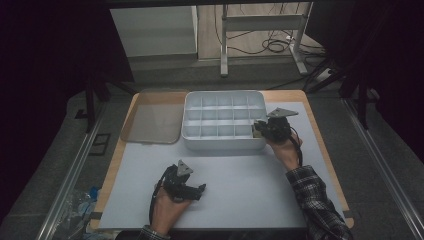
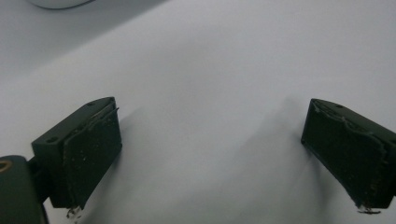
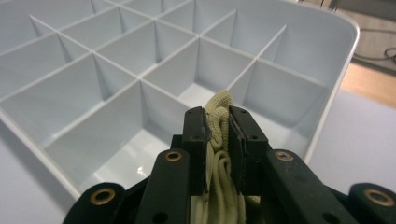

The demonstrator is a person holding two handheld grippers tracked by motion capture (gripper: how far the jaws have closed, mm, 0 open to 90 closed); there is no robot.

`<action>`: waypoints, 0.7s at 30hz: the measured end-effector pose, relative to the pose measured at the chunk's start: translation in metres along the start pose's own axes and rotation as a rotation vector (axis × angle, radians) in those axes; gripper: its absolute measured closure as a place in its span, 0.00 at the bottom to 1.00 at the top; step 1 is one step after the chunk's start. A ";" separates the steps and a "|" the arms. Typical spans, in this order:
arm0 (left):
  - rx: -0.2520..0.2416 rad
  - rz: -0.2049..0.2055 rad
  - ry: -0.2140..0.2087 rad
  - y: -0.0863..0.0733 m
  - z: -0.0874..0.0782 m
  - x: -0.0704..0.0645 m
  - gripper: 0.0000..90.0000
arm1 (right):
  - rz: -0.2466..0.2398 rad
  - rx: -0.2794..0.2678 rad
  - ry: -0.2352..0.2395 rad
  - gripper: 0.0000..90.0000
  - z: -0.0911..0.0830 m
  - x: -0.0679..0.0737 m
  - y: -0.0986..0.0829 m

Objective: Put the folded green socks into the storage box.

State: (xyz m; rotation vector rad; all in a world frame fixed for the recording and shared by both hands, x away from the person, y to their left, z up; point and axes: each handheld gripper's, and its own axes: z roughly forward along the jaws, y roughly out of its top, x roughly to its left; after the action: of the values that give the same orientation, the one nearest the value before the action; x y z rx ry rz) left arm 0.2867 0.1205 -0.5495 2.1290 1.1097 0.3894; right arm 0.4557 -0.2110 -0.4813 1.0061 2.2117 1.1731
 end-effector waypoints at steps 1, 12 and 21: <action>0.000 0.000 0.000 0.000 0.000 0.000 0.05 | 0.000 0.007 -0.001 0.86 0.000 0.000 -0.002; 0.000 0.000 0.000 0.000 0.000 0.000 0.05 | 0.014 -0.005 0.012 0.69 -0.003 -0.001 -0.003; 0.000 0.000 0.000 0.000 0.000 0.000 0.05 | 0.020 0.001 0.033 0.51 -0.005 -0.002 -0.001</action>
State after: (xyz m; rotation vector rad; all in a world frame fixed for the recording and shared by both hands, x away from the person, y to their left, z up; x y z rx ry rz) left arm 0.2867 0.1205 -0.5495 2.1292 1.1098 0.3895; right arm 0.4533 -0.2152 -0.4790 1.0186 2.2320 1.2059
